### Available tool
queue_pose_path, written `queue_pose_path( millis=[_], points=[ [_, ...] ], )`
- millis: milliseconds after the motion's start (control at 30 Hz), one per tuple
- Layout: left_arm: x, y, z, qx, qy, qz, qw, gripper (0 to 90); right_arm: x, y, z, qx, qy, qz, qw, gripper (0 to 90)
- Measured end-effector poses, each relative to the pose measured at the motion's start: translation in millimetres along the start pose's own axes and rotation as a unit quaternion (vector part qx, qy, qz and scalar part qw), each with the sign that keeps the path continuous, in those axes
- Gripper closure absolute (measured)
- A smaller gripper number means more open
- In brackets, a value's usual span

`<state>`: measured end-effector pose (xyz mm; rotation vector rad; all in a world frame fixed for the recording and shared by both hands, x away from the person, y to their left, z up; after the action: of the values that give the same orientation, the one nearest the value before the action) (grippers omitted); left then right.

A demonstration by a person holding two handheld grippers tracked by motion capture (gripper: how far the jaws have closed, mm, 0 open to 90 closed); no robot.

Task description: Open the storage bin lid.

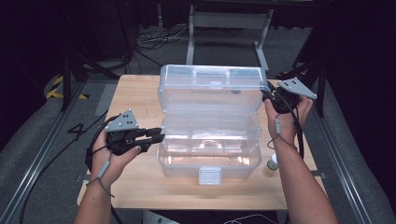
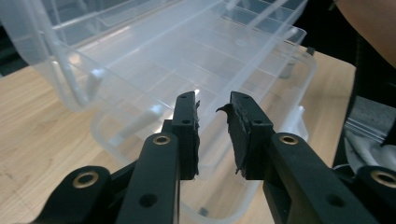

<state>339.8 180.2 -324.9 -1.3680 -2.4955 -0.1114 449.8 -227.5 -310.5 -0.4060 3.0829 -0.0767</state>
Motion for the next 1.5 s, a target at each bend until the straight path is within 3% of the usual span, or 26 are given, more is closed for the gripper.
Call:
queue_pose_path(
  millis=[167,300,400,533,567,600,700,1067,1167,1300,1400,1500],
  points=[
    [-3.6,-9.1,3.4,-0.008,0.033,0.034,0.9989,70.1,-5.2,-1.9,-1.7,-0.007,0.009,-0.003,0.9999,79.0],
    [-8.1,-11.2,7.6,-0.002,0.050,0.056,0.9972,68.8,-7.9,-3.3,-2.5,-0.008,0.013,-0.007,0.9999,78.7],
    [-17.2,-12.0,14.9,-0.010,0.076,0.072,0.9945,68.0,-9.8,-5.5,-3.0,-0.012,0.017,-0.013,0.9997,78.2],
    [-24.7,-13.9,19.3,-0.010,0.089,0.089,0.9920,66.9,-11.2,-6.9,-3.2,-0.016,0.019,-0.018,0.9995,77.7],
    [-29.3,-14.6,22.9,-0.015,0.103,0.100,0.9895,66.1,-11.6,-7.0,-3.2,-0.017,0.018,-0.020,0.9995,77.7],
    [-29.3,-14.6,22.9,-0.015,0.103,0.100,0.9895,65.3,-12.0,-7.2,-3.4,-0.017,0.020,-0.020,0.9994,77.6],
    [-36.5,-14.5,29.0,-0.020,0.123,0.112,0.9859,64.4,-12.7,-7.5,-3.5,-0.019,0.020,-0.021,0.9994,77.4],
    [-61.2,-15.2,48.3,-0.012,0.160,0.132,0.9781,64.1,-14.8,-9.1,-3.8,-0.024,0.023,-0.024,0.9992,76.9],
    [-67.4,-16.5,53.3,-0.023,0.181,0.136,0.9738,63.8,-16.3,-9.7,-4.0,-0.028,0.025,-0.025,0.9990,76.9],
    [-69.8,-16.8,56.0,-0.023,0.191,0.139,0.9715,63.8,-17.6,-11.1,-3.4,-0.032,0.024,-0.028,0.9988,76.7],
    [-71.3,-16.6,58.4,-0.015,0.187,0.148,0.9710,63.9,-18.0,-11.2,-3.7,-0.031,0.025,-0.028,0.9988,76.6],
    [-74.8,-14.9,63.5,-0.012,0.196,0.152,0.9687,64.1,-18.6,-11.3,-3.9,-0.029,0.027,-0.028,0.9988,76.6]
  ],
)
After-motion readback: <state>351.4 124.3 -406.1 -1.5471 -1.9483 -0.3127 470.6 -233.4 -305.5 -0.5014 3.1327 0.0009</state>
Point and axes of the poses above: each handheld gripper's, and its own axes: x roughly backward along the jaws, z roughly out of its underside, y roughly to its left, the point moved 2 cm from there along -x, roughly forward along the jaws, and after that the axes turned 15 degrees about -y, right-handed, at the moved point
